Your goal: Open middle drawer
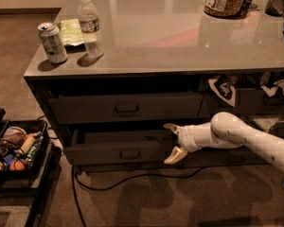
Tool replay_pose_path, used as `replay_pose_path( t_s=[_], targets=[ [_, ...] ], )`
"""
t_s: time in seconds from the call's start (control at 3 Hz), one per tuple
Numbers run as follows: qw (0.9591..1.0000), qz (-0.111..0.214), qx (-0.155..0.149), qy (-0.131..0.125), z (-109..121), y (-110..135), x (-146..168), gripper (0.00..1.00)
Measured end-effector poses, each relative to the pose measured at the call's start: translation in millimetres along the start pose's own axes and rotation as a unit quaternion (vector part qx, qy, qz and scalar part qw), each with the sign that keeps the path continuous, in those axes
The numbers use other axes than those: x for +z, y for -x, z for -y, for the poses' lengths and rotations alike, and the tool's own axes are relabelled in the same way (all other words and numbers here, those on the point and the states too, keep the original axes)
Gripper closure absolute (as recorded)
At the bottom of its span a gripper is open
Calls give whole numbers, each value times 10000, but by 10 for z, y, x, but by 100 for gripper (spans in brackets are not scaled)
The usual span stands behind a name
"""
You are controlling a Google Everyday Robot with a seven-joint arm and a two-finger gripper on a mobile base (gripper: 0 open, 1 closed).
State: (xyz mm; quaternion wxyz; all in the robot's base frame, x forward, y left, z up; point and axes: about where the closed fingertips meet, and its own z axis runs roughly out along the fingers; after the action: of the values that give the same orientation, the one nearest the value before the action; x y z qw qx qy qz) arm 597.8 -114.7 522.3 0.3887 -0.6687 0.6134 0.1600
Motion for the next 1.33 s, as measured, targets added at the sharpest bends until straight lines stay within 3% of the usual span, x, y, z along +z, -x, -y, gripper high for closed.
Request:
replay_pose_path(
  t_s=[1.0,1.33],
  targets=[
    [10000,7,-43,5,0,-1,26,88],
    [9996,49,-268,-89,72,-73,161,100]
  ],
)
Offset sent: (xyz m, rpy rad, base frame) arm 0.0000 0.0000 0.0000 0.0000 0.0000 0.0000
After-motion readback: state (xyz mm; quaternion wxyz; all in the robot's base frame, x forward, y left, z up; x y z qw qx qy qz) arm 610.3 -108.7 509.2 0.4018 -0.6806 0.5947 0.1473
